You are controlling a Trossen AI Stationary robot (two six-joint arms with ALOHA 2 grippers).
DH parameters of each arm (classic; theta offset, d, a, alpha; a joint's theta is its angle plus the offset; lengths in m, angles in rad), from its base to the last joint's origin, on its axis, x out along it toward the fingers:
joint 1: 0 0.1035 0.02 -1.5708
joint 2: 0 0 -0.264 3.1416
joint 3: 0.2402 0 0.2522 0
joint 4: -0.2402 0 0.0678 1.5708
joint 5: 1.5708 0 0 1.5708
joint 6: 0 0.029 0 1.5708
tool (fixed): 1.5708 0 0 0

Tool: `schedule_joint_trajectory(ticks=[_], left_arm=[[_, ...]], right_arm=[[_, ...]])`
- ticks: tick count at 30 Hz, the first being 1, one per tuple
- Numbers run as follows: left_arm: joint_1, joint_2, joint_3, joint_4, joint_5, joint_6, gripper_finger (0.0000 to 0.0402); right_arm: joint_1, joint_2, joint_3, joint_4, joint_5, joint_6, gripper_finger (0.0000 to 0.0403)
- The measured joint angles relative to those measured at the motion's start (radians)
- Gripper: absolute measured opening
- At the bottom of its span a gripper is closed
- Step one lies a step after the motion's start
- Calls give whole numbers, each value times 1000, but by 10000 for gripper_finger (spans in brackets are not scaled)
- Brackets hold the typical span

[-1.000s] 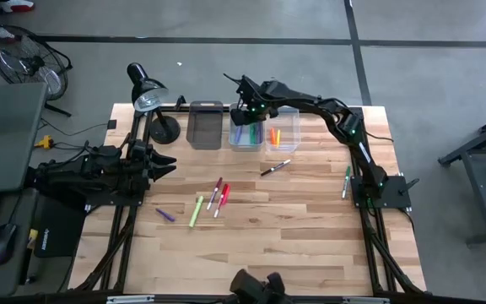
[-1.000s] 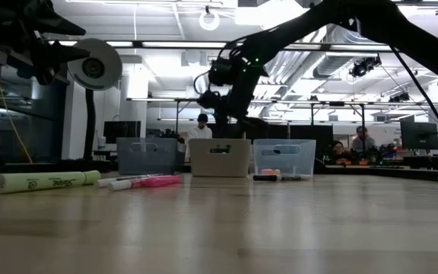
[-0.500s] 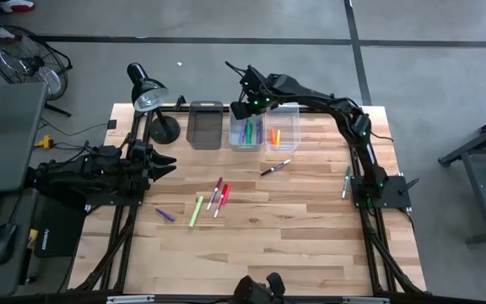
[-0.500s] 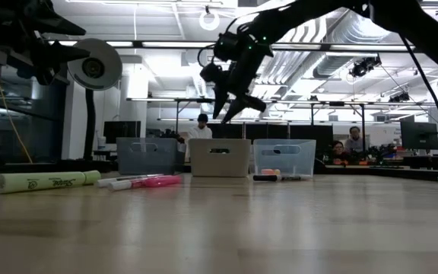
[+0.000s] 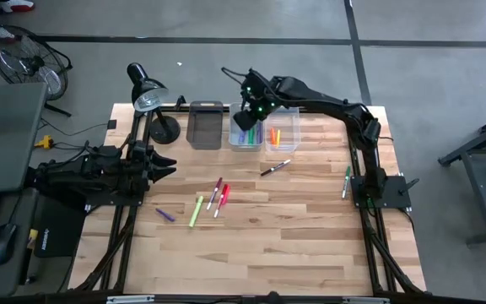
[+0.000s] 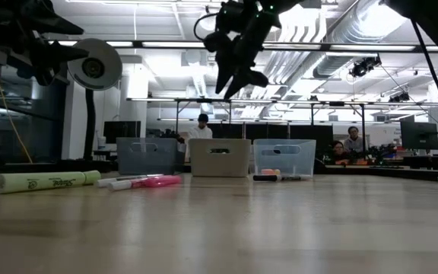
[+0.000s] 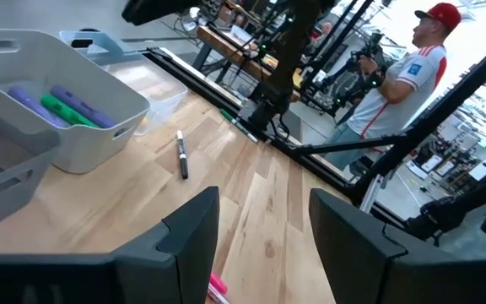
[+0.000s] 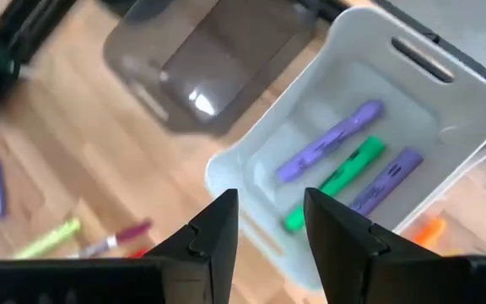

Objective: Pick & Place Markers
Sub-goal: Put the green marker into the black bin

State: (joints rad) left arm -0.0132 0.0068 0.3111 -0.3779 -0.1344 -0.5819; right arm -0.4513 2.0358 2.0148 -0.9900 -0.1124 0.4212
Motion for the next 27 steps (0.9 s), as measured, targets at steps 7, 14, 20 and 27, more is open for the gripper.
schedule_joint_trajectory(ticks=[7, 14, 20, 27], left_arm=[[0, 0, 0, -16, 30, 0, 183], [0, 0, 0, -23, 55, 0, 183], [0, 0, 0, -23, 67, 0, 183], [0, 0, 0, -37, 103, 1, 183]], right_arm=[[71, -15, 0, -140, -1, -207, 126], [153, -15, 0, -279, 48, -419, 126], [213, -15, 0, -347, 89, -394, 126], [250, -15, 0, -505, 105, -193, 126]])
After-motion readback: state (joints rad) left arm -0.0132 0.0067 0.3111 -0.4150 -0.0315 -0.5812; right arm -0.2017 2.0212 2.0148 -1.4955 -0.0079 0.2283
